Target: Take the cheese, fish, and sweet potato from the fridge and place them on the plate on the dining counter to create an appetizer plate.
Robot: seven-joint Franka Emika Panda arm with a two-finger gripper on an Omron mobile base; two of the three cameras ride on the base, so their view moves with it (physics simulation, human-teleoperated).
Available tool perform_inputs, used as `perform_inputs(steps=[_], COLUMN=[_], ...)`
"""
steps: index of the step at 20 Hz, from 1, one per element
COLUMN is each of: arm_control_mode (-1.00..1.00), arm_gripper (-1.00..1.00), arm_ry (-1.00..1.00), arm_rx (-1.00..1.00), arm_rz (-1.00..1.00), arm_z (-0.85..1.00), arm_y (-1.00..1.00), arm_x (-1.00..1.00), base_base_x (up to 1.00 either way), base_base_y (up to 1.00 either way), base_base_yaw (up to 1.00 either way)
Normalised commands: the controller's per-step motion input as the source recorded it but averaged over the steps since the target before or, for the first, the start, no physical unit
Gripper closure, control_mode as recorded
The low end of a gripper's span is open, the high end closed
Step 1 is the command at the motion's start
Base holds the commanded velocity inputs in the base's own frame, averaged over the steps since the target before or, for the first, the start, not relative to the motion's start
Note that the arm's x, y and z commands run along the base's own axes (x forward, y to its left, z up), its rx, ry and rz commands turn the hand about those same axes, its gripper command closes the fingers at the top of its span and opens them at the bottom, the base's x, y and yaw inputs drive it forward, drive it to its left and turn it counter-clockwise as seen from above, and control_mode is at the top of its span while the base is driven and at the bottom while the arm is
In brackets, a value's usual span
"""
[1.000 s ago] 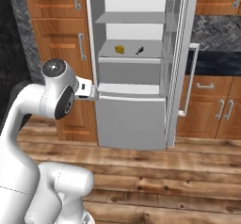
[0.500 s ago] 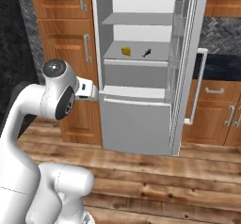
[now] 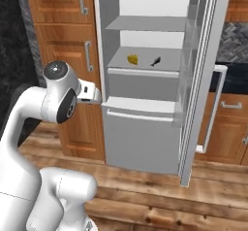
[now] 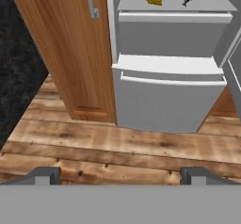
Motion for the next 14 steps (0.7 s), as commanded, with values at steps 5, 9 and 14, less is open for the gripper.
perform_inputs(steps=[5, 9, 14], arm_control_mode=[1.00, 1.00, 1.00], arm_gripper=[-1.00, -1.00, -1.00], arm_ry=[0.00, 0.00, 0.00], arm_rx=[0.00, 0.00, 0.00], arm_rz=[0.00, 0.00, 0.00], arm_z=[0.00, 0.00, 0.00], arm_y=[0.00, 0.00, 0.00], arm_x=[0.00, 0.00, 0.00], base_base_x=[0.54, 0.47, 0.42], base_base_y=[-0.31, -0.37, -0.38], base_base_yaw=[0.07, 0.06, 0.06])
